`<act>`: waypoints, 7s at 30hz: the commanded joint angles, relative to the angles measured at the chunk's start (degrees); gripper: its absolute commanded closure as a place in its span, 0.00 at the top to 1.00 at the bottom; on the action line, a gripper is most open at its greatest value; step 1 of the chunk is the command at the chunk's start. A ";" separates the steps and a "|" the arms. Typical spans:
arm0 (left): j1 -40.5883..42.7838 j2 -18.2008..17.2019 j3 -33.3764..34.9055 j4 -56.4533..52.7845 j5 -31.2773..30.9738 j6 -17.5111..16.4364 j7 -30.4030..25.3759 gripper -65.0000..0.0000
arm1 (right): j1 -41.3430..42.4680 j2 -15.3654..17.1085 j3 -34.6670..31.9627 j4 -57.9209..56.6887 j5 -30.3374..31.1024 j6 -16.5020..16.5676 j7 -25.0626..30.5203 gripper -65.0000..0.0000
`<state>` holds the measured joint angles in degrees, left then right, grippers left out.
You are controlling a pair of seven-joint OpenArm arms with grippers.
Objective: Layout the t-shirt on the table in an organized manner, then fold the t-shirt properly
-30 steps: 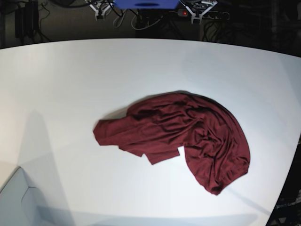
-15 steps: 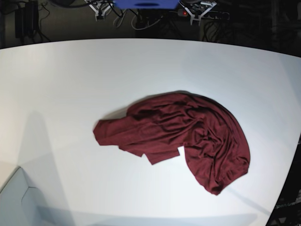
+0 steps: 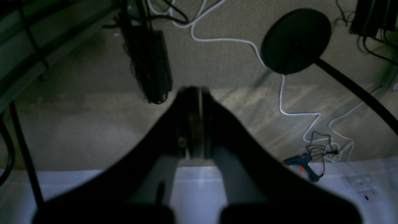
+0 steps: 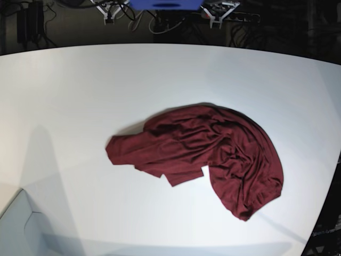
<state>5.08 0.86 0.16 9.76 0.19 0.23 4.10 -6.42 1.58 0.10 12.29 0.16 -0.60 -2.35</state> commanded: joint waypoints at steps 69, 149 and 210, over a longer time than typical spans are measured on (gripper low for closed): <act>23.71 -1.61 -6.27 106.33 -0.23 0.34 17.04 0.46 | -39.96 2.15 6.45 104.06 -0.21 0.82 -0.77 0.35; -29.30 -17.43 -26.67 44.26 -12.71 -0.10 16.25 0.58 | -39.08 2.06 5.13 102.83 -0.30 0.91 -4.38 0.47; -17.08 6.74 31.44 74.94 7.77 0.43 19.24 0.01 | -37.50 2.15 13.48 102.83 -0.47 0.91 -7.80 0.47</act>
<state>-10.85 7.07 31.75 83.85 7.38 -0.01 24.64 -43.40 3.49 13.23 114.08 -0.08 0.23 -11.49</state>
